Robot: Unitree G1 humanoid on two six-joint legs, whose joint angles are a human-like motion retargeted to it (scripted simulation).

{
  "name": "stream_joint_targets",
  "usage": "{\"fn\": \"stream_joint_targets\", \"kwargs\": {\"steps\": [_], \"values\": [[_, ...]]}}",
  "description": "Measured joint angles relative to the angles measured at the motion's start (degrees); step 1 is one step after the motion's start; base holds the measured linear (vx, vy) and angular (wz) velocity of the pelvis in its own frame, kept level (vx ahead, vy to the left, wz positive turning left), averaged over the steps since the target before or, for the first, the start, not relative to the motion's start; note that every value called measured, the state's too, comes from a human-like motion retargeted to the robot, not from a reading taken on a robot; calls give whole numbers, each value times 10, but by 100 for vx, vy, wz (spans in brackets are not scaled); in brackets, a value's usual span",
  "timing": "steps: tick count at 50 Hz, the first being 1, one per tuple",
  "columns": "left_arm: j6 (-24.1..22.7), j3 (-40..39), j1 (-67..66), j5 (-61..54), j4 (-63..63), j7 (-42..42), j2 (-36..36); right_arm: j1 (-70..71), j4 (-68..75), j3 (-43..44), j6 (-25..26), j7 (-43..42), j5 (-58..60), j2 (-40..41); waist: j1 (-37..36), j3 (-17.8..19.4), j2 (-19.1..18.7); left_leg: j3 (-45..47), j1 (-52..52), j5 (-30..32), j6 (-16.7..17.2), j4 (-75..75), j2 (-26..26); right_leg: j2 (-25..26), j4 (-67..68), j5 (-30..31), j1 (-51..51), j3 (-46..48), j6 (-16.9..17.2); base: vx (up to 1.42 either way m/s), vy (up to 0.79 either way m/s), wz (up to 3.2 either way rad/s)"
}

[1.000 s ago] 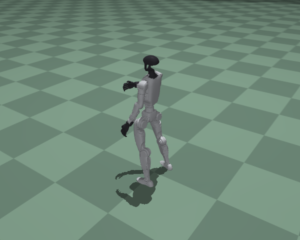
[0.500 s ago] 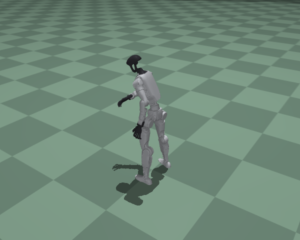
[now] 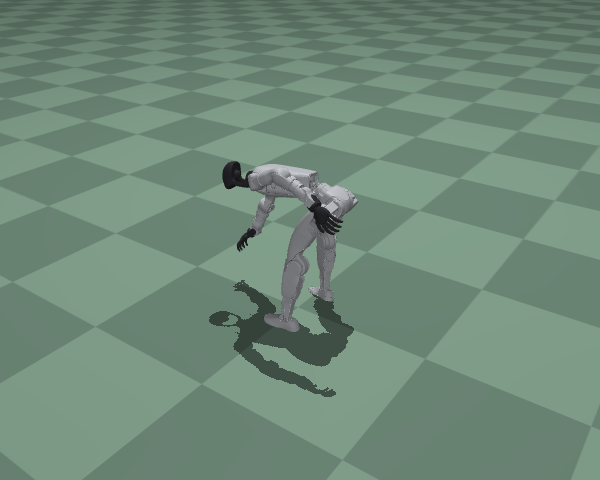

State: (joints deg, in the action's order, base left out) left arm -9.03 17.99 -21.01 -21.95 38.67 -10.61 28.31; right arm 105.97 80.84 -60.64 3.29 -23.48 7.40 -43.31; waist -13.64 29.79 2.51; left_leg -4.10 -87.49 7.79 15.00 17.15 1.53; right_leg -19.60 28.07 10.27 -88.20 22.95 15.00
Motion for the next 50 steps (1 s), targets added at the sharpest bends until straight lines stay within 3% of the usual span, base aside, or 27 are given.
{"fn": "stream_joint_targets", "kwargs": {"steps": [11,16,22,27,31,34,40,50], "values": [[-1,45,-67,-36,-17,20,18,54,9,-96,-7,77,64,-14,10,0,-45,-55,-25,46,0,-36,-32,-49,59,-20,-18,54,0,3,-1,64],[0,46,-69,-28,-11,7,18,59,25,-109,24,11,121,-24,-2,0,-60,-57,-25,51,0,-42,-31,-49,62,-19,-18,62,0,0,-1,1],[-3,15,-35,-39,6,2,-11,32,2,-97,55,-85,161,-12,-7,0,-31,-31,-24,44,0,-42,-6,-13,14,8,-18,48,0,-4,-3,-63],[-2,-35,-8,-56,29,1,-44,-42,-128,-75,49,-163,143,-5,8,0,13,8,11,32,0,-43,10,6,-4,15,-6,12,0,-3,-3,-58],[13,-67,-14,-29,50,6,-58,-164,-283,-26,36,-206,120,4,22,0,17,15,112,9,0,-38,14,14,-23,3,104,10,0,5,1,-62],[27,-72,3,-54,54,-32,-54,-224,-385,-9,46,-224,83,24,33,0,24,-18,237,49,0,-148,36,43,-96,10,217,14,0,16,-14,-39],[44,-84,41,-1,89,-28,-59,-386,-564,107,22,-201,78,63,45,0,37,-12,397,-14,-14,-104,34,38,-79,-40,388,4,-15,12,2,-24],[76,-129,68,77,154,-22,-73,-679,-808,257,-29,-56,46,83,19,-105,43,20,660,-119,-47,-71,16,23,-81,-113,650,-25,-19,26,9,-27]]}}
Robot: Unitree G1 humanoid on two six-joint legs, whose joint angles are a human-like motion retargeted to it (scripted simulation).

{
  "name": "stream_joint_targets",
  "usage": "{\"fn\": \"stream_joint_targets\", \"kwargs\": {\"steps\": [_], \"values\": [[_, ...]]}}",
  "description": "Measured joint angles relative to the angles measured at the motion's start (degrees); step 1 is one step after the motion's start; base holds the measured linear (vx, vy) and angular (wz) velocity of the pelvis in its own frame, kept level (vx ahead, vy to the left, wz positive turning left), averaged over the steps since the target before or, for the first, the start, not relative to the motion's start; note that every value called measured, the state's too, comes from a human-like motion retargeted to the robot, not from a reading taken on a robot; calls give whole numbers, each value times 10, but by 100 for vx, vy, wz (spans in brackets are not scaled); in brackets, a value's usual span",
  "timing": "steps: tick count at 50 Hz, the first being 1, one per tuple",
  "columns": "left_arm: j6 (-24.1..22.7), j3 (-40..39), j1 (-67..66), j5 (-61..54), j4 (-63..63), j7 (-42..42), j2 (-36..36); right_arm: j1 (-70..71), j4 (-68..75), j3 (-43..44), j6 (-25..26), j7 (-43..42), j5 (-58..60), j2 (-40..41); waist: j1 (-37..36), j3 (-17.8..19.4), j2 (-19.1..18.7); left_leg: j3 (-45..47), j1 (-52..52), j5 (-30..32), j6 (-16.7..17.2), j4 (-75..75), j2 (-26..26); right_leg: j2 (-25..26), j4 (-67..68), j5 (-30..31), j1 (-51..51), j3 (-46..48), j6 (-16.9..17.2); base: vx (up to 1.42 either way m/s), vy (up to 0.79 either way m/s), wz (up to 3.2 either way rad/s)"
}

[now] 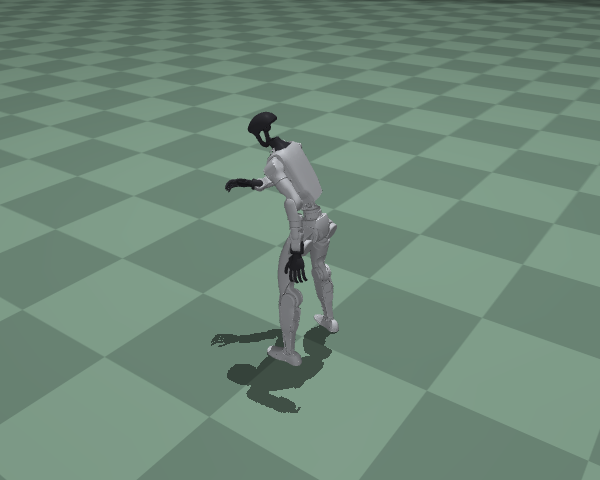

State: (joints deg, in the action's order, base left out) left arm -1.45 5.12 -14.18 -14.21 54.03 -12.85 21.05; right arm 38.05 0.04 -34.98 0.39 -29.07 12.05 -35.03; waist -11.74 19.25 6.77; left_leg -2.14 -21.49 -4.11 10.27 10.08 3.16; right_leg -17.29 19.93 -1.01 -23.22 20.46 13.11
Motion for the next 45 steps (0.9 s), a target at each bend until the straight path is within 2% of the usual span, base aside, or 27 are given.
{"fn": "stream_joint_targets", "kwargs": {"steps": [8,13,25,29,32,37,45], "values": [[10,-29,35,61,38,-14,-26,-111,-110,20,-24,50,126,-38,-5,-77,-17,7,181,-23,0,-61,-1,10,-71,-17,184,8,4,24,6,-10],[14,-12,55,98,37,-1,-33,-145,-156,21,-41,92,102,-49,-4,-110,-23,10,252,-23,2,-103,0,19,-115,-18,254,15,4,15,2,-6],[22,11,48,176,16,14,-39,-174,-284,32,-98,186,-82,-84,-16,-140,-36,35,332,-44,12,-115,4,28,-147,-22,328,-1,7,9,0,-19],[19,26,30,127,2,-25,-31,-168,-310,11,-125,259,-160,-89,-21,-149,-34,41,336,-46,-13,-102,5,29,-140,-36,329,-14,-18,6,-1,-22],[21,21,20,122,6,-22,-33,-159,-307,-10,-118,312,-203,-92,-23,-153,-35,48,339,-50,-14,-95,6,30,-135,-39,329,-19,-22,3,0,-13],[26,10,12,121,25,-3,-40,-144,-264,-35,-100,377,-205,-92,-24,-151,-40,53,347,-50,-11,-97,9,33,-139,-37,334,-24,-22,0,0,0],[21,10,10,115,36,6,-31,-145,-206,-12,-102,372,-182,-66,-27,-129,-42,50,345,-45,-12,-101,12,38,-152,-33,339,-20,-22,0,0,0]]}}
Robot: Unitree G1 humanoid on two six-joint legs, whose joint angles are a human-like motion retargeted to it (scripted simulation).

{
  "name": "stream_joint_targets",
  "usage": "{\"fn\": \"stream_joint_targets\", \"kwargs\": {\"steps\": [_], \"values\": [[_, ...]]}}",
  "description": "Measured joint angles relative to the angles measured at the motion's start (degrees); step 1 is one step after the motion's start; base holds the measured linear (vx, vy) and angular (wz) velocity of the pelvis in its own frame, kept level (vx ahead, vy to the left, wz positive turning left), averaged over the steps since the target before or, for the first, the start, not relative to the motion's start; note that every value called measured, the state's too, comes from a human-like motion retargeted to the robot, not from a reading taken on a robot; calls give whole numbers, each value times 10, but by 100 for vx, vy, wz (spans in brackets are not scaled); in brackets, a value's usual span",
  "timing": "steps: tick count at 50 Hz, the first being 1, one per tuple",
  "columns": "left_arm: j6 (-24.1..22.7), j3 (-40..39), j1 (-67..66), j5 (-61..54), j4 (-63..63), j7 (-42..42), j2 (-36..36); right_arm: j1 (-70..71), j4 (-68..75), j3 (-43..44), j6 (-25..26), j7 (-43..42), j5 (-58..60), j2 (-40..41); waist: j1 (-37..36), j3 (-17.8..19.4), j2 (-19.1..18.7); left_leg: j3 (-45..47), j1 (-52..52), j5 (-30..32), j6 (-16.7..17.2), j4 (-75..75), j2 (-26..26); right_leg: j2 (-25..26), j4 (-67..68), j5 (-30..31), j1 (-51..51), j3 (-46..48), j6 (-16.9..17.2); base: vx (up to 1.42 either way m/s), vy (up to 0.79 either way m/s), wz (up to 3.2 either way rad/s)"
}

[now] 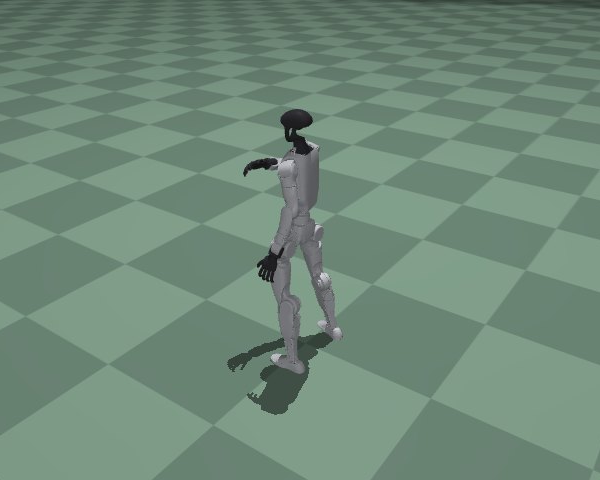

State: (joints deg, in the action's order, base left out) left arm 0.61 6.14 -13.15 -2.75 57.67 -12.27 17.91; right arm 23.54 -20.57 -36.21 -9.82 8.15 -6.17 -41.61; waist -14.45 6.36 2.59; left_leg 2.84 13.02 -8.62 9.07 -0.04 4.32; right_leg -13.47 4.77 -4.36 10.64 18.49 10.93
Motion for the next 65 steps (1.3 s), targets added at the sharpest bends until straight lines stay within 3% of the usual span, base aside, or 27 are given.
{"fn": "stream_joint_targets", "kwargs": {"steps": [6,12,20,22,27,35,37,43,52,56,60,65], "values": [[5,0,11,9,-2,3,6,9,20,1,5,6,5,18,-5,22,2,-5,-20,10,-1,-10,1,4,-17,10,-14,6,2,-5,-2,6],[-4,7,43,-2,-24,-8,13,51,130,-26,12,-36,77,43,-9,79,9,-14,-58,25,1,-15,3,8,-25,24,-45,13,3,-15,-4,14],[-49,33,93,-98,-115,-37,33,179,493,-105,54,-180,260,137,-13,215,14,-30,-166,62,10,-18,11,12,-7,51,-154,23,2,-28,-5,20],[-59,40,92,-139,-148,-30,39,218,612,-115,70,-205,278,169,-13,230,16,-38,-230,80,14,-21,13,11,3,63,-221,28,2,-35,-6,39],[-79,56,54,-205,-218,3,49,314,830,-124,109,-241,233,177,-14,234,0,-64,-415,146,33,-47,17,10,21,106,-409,49,7,-35,-3,49],[-80,127,-30,-196,-226,-21,74,547,1007,-156,153,-291,158,81,-15,234,-37,-102,-703,221,55,-50,11,-11,76,157,-701,80,14,-22,5,44],[-81,123,-78,-149,-226,38,83,585,1010,-134,151,-338,170,47,-10,234,-32,-59,-795,173,59,54,-29,-63,172,143,-801,53,41,-15,30,68],[-77,130,-106,-150,-199,66,100,752,1025,-226,159,-345,213,-29,-6,234,-55,-56,-991,164,59,156,-60,-107,257,148,-983,48,41,-10,14,73],[-85,145,-114,-260,-193,64,103,830,1051,-328,154,-261,287,-85,-34,234,-145,-76,-1030,188,59,162,-93,-147,289,151,-1006,77,41,-1,8,45],[-91,162,-93,-263,-194,70,109,832,1058,-340,171,-294,345,-98,-47,234,-169,-75,-1030,191,59,157,-95,-149,287,153,-1006,81,41,0,0,0],[-103,145,-84,-255,-192,76,104,811,1052,-345,196,-379,404,-97,-49,234,-165,-62,-1030,186,59,165,-83,-134,272,162,-1006,74,41,-3,-3,-40],[-115,96,-73,-249,-174,69,82,752,1002,-304,195,-449,384,-68,-38,234,-111,-35,-1023,169,59,175,-57,-103,243,172,-1006,49,41,-1,-7,-61]]}}
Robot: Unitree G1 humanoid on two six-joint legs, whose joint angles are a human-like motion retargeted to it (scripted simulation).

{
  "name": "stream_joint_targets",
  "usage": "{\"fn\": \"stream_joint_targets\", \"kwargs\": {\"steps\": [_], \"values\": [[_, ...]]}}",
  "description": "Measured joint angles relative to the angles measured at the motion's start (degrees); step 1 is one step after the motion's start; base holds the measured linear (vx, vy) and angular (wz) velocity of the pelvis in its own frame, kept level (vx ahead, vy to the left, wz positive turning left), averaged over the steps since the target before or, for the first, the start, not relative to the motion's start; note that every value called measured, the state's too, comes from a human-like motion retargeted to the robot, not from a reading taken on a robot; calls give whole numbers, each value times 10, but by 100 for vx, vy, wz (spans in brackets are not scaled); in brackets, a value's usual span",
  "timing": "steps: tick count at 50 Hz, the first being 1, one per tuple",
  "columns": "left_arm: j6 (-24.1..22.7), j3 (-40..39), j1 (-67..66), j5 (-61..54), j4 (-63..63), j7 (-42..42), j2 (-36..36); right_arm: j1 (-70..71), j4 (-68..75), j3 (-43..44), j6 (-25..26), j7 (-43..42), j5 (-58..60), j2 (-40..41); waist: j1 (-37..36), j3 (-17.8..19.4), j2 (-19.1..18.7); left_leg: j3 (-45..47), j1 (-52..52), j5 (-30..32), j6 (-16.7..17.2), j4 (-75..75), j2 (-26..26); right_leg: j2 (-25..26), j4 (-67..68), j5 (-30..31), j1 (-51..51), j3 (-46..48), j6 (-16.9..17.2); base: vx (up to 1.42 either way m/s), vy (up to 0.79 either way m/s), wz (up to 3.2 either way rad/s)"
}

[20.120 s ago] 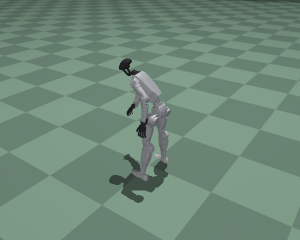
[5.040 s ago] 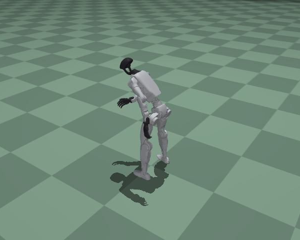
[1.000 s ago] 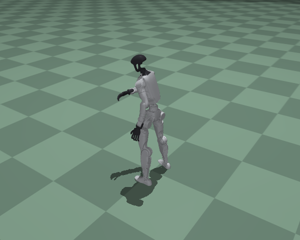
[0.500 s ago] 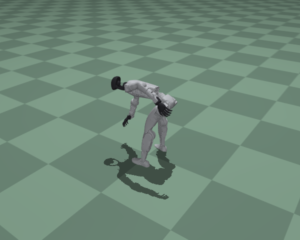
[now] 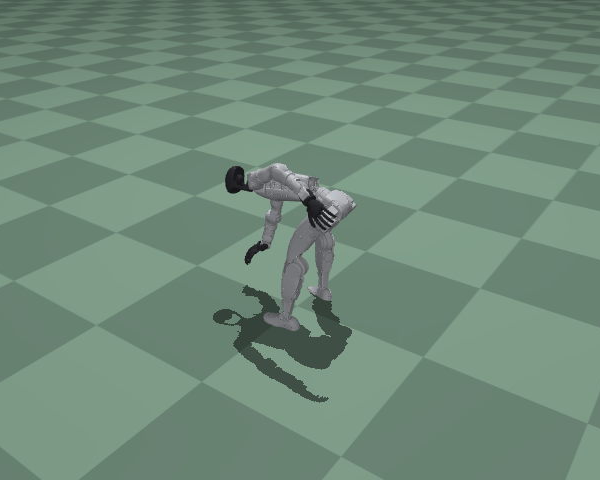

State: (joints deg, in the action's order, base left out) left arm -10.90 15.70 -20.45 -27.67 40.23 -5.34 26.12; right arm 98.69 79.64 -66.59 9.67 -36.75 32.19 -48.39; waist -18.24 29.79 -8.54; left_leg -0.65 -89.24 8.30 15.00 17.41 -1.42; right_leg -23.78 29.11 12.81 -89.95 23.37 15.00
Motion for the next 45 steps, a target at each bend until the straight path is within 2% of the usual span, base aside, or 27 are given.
{"fn": "stream_joint_targets", "kwargs": {"steps": [2,6,7,8,10,13,21,25,32,40,42,45], "values": [[-1,-16,-1,12,9,-4,-9,-46,-48,33,-8,-28,-29,14,11,0,23,13,24,-1,0,-11,5,5,-1,-3,7,-16,0,2,-8,-44],[6,-36,-12,61,33,-8,-26,-173,-186,110,-25,-70,-80,45,35,0,39,16,115,-15,0,-22,13,16,-17,-17,98,-17,0,8,-7,-61],[11,-38,-11,63,36,-16,-27,-203,-225,123,-26,-77,-93,54,40,0,45,9,151,-6,0,-50,19,24,-35,-16,130,-15,0,16,-24,-62],[20,-36,-5,41,32,-40,-24,-225,-263,124,-17,-85,-111,64,43,0,52,-13,210,30,0,-133,32,43,-79,-7,175,-8,0,19,-28,-56],[23,-38,4,56,42,-48,-28,-279,-335,146,-37,-86,-135,84,54,0,56,-25,276,37,0,-169,42,54,-99,-14,239,0,0,15,-17,-37],[44,-34,30,81,70,-51,-41,-366,-454,174,-57,-43,-164,89,64,0,62,-28,352,18,-8,-161,45,55,-99,-34,321,0,-7,12,-3,-23],[75,-82,77,138,117,-58,-61,-563,-714,247,-113,83,-200,93,58,-3,100,7,580,-59,-39,-122,42,55,-86,-94,537,-36,-19,18,-1,-45],[84,-103,50,168,117,-64,-59,-654,-807,266,-131,124,-202,96,53,-69,112,21,677,-94,-47,-117,42,57,-87,-121,630,-46,-17,28,1,-40],[100,-116,52,215,125,-56,-63,-731,-921,299,-152,214,-238,94,53,-136,114,34,832,-145,-55,-114,49,67,-105,-159,787,-51,-20,28,2,-28],[114,-106,76,272,147,-48,-70,-779,-990,345,-159,271,-232,93,63,-206,106,41,948,-174,-52,-125,58,84,-154,-176,920,-44,-21,23,1,-11],[116,-102,82,286,149,-45,-70,-777,-1004,351,-163,283,-241,94,63,-219,104,46,974,-179,-50,-133,61,89,-164,-181,944,-42,-34,18,1,-18],[118,-93,91,296,153,-40,-71,-763,-1024,351,-166,310,-270,94,66,-237,100,52,1010,-181,-47,-149,63,96,-193,-176,983,-45,-21,15,1,-17]]}}
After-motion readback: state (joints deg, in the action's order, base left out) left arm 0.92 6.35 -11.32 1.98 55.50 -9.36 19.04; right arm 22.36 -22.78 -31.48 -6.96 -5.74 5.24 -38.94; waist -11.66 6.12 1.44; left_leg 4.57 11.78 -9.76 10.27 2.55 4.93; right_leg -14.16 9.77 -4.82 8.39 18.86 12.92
